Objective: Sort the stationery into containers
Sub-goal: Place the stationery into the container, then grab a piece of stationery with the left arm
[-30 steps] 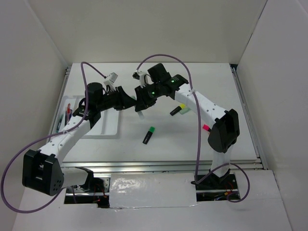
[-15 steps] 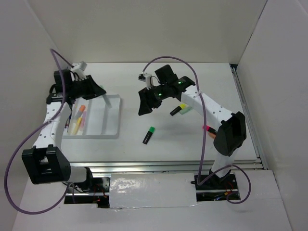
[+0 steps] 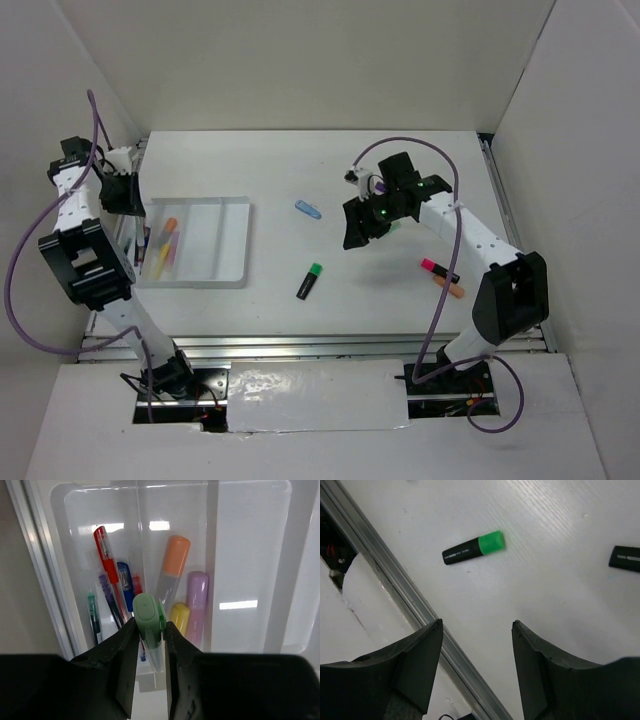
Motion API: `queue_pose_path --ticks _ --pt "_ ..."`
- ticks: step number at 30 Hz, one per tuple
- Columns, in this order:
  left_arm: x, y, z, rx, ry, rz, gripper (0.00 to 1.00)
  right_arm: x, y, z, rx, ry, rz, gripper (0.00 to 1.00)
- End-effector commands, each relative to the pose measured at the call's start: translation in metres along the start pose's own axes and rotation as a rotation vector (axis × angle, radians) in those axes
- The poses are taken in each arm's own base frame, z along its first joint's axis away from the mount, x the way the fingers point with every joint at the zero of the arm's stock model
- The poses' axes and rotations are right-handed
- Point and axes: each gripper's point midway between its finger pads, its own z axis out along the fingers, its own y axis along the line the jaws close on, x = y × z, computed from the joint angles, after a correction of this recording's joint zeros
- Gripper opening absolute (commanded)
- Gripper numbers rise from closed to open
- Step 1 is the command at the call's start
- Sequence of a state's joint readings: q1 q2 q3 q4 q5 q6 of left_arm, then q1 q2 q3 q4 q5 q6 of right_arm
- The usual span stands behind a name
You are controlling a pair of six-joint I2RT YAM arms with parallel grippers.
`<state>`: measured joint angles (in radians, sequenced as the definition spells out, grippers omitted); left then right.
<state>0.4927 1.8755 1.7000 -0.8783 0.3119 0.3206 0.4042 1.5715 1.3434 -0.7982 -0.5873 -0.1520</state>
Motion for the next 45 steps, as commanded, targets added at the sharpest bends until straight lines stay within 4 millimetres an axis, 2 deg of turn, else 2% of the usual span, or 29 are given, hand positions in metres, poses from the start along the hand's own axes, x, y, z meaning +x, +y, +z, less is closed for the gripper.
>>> queue_pose_path --ticks 1,5,8,13,19,23,25,26,28,29,31,32,34,35,36,37,38,39,40,41,43,45 --pt "-0.003 -0.006 0.007 0.027 0.048 0.086 0.23 0.004 -0.011 -0.018 0.033 -0.033 -0.009 0.64" --pt "-0.008 -0.016 0.027 0.038 0.067 0.108 0.23 0.012 -0.021 -0.018 0.038 -0.024 0.019 0.63" --pt "-0.004 -0.022 0.042 0.041 0.098 0.118 0.23 0.015 -0.026 -0.017 0.039 -0.014 0.038 0.62" --pt "-0.001 -0.015 0.064 0.008 0.132 0.110 0.28 0.019 -0.031 -0.016 0.030 -0.001 0.054 0.62" --pt "-0.009 -0.009 0.078 -0.025 0.145 0.115 0.44 0.021 -0.037 -0.015 0.035 0.003 0.071 0.62" --pt "-0.023 -0.015 0.072 0.012 0.100 0.120 0.62 0.020 -0.040 -0.018 0.054 -0.004 0.074 0.62" --pt "-0.034 -0.026 0.061 0.058 0.057 0.129 0.80 0.020 -0.040 -0.022 0.058 -0.006 0.071 0.63" --pt "-0.037 -0.030 0.056 0.076 0.041 0.131 0.81 0.019 -0.041 -0.023 0.066 -0.007 0.071 0.63" --pt "-0.051 -0.046 0.031 0.128 -0.026 0.131 0.81 0.016 -0.041 -0.032 0.086 -0.021 0.061 0.63" --pt "-0.062 -0.054 0.009 0.134 -0.085 0.144 0.81 0.012 -0.042 -0.040 0.113 -0.038 0.049 0.63" --pt "-0.073 -0.064 -0.017 0.153 -0.162 0.147 0.81 0.008 -0.044 -0.051 0.151 -0.059 0.032 0.63" --pt "-0.085 -0.076 -0.050 0.160 -0.249 0.174 0.81 0.005 -0.045 -0.062 0.198 -0.084 0.011 0.63" --pt "-0.090 -0.088 -0.076 0.178 -0.334 0.195 0.80 0.002 -0.049 -0.077 0.261 -0.120 -0.016 0.63" --pt "-0.095 -0.102 -0.111 0.177 -0.419 0.201 0.79 0.002 -0.050 -0.090 0.319 -0.156 -0.041 0.64" --pt "-0.096 -0.108 -0.125 0.169 -0.465 0.187 0.76 0.003 -0.052 -0.097 0.353 -0.177 -0.052 0.64" --pt "-0.096 -0.108 -0.127 0.159 -0.515 0.164 0.69 0.003 -0.054 -0.104 0.388 -0.202 -0.064 0.65" --pt "-0.095 -0.110 -0.154 0.105 -0.589 0.141 0.64 0.009 -0.050 -0.115 0.426 -0.237 -0.080 0.66" --pt "-0.087 -0.111 -0.150 0.101 -0.609 0.047 0.64 0.008 -0.056 -0.125 0.484 -0.266 -0.095 0.67" --pt "-0.082 -0.113 -0.154 0.095 -0.621 0.044 0.72 0.006 -0.050 -0.142 0.533 -0.323 -0.122 0.67" --pt "-0.070 -0.130 -0.167 0.143 -0.644 0.126 0.89 0.011 -0.054 -0.144 0.568 -0.336 -0.122 0.67" --pt "-0.055 -0.160 -0.186 0.222 -0.680 0.241 0.97 0.023 -0.058 -0.164 0.665 -0.395 -0.108 0.66" --pt "-0.041 -0.190 -0.183 0.296 -0.657 0.278 0.99 0.030 -0.061 -0.173 0.708 -0.435 -0.082 0.63"
